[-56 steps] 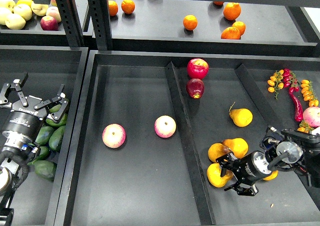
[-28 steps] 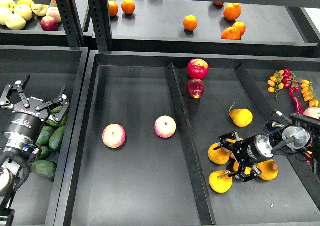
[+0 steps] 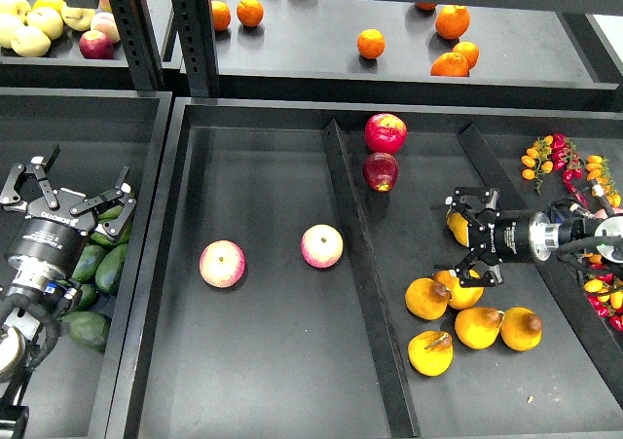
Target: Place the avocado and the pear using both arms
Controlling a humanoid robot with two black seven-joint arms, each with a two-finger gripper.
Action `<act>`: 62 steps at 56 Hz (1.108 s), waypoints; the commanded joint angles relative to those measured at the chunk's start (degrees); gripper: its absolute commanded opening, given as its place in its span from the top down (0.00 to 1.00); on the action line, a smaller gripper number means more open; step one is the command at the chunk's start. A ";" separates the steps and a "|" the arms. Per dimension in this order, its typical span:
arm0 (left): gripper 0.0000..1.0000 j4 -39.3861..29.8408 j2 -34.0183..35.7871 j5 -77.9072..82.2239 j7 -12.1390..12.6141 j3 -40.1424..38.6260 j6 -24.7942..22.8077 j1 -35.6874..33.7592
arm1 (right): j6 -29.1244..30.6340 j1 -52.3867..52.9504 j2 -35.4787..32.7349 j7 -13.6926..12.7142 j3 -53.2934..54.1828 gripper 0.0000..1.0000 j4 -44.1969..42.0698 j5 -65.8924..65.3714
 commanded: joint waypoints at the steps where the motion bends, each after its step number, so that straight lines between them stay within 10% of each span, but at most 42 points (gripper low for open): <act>1: 0.00 -0.30 0.00 -0.02 -0.10 0.01 -0.09 0.30 | 0.00 -3.63 3.09 0.00 9.68 0.00 0.07 0.00; 31: 0.00 -0.65 0.00 -0.02 -0.54 0.10 0.00 1.44 | 0.00 -10.04 26.91 0.00 37.71 0.00 -0.02 -0.35; 47: 0.00 -1.09 0.00 -0.10 -0.36 1.59 0.00 1.97 | 0.00 -11.45 26.91 19.12 40.62 0.00 -0.11 -1.76; 62: 0.00 -1.70 0.00 -0.19 -0.01 5.45 0.53 2.85 | 0.00 -13.20 26.91 20.44 42.38 0.00 0.95 -11.25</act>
